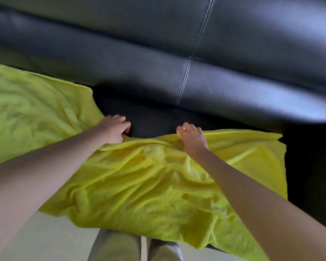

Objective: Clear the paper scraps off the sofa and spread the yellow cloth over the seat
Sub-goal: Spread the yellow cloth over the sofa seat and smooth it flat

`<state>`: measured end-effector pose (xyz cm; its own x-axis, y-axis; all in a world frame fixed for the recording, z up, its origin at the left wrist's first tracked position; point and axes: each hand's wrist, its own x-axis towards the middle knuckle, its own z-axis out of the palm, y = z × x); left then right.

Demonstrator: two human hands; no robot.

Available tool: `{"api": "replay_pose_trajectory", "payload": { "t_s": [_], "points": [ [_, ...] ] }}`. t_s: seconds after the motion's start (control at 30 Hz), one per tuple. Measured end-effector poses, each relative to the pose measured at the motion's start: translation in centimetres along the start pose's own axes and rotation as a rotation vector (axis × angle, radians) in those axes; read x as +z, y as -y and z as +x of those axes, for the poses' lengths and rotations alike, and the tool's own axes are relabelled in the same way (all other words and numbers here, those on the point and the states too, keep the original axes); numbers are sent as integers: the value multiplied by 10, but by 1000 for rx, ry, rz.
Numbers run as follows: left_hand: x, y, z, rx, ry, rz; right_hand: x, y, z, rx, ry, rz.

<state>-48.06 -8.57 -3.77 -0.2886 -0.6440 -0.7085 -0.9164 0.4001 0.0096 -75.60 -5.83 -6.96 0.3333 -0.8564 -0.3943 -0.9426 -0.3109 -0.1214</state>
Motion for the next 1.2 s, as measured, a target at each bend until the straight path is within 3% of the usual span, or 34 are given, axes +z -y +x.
{"api": "replay_pose_trajectory", "payload": {
  "t_s": [0.13,0.33,0.4,0.47,0.57,0.7,0.77,0.83,0.97,1.07,1.2],
  "points": [
    [0,24,-3,67,210,120,0,-4,6,55,-70,105],
    [2,55,-13,116,209,94,-19,-17,8,193,-127,222],
    [0,62,-17,64,92,5,-24,-25,9,361,-212,297],
    [0,71,-19,-33,-146,-275,-26,-30,10,477,-255,346],
    [-4,77,-17,-186,-337,-671,-26,-35,11,402,-273,286],
    [-10,66,-8,-220,-42,-640,-21,-38,18,439,-368,208],
    [-21,60,-5,-251,-8,-775,-21,-37,18,517,-394,167],
    [-29,59,4,-287,-186,-843,-19,-35,17,564,-413,104],
    [-31,54,22,-474,-680,-531,-23,-22,17,535,-490,106],
    [-19,41,30,-534,-781,-451,-27,-10,19,589,-404,216],
    [-3,16,31,-486,-908,-572,-19,6,20,697,-312,426]
  ]
}}
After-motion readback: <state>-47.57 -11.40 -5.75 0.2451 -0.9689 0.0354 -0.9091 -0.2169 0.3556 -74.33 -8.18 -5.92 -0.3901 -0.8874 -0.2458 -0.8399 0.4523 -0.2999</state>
